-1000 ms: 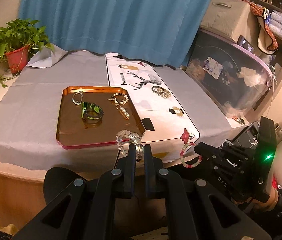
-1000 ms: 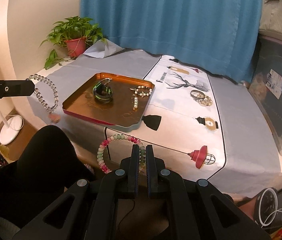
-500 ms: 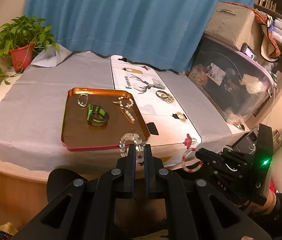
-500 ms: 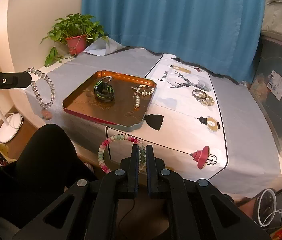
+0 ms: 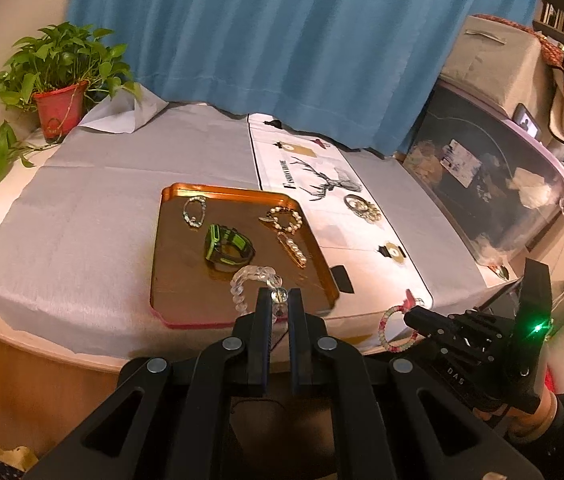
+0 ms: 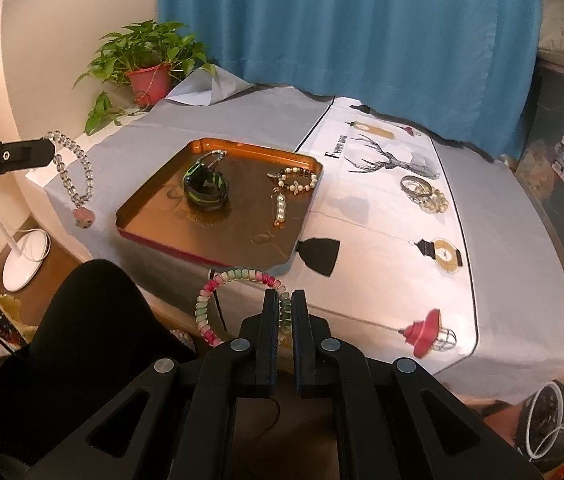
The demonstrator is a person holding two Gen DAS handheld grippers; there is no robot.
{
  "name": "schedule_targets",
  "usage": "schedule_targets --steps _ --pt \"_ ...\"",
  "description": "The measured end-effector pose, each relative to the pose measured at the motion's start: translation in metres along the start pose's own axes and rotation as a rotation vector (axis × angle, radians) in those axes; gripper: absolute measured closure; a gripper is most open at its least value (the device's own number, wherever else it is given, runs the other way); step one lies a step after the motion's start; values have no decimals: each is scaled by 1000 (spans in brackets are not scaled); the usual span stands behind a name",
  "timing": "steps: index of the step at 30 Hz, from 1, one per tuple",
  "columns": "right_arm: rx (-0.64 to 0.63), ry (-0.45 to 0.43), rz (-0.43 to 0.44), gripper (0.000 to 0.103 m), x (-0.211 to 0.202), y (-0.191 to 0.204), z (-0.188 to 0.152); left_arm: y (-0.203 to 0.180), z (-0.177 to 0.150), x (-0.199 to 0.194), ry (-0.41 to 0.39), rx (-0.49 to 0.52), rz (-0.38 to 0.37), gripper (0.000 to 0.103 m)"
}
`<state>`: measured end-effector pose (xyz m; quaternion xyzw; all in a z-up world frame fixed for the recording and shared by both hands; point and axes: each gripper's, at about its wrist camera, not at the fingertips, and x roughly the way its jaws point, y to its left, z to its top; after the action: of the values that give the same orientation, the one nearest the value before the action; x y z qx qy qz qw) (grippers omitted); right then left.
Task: Organize jewelry
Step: 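Carry both held bracelets over the copper tray, then lower both bracelets into the copper tray and open both tools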
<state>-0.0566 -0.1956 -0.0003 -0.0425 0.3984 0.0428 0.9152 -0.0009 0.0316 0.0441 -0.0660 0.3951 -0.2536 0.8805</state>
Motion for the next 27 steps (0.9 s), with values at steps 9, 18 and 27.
schedule_targets --steps 9,18,27 --pt "1 29 39 96 53 7 36 27 22 47 50 -16 12 98" --pt "-12 68 73 96 114 19 66 50 37 96 110 -15 17 98" --pt "-17 146 120 90 170 23 72 81 31 142 187 -25 125 87"
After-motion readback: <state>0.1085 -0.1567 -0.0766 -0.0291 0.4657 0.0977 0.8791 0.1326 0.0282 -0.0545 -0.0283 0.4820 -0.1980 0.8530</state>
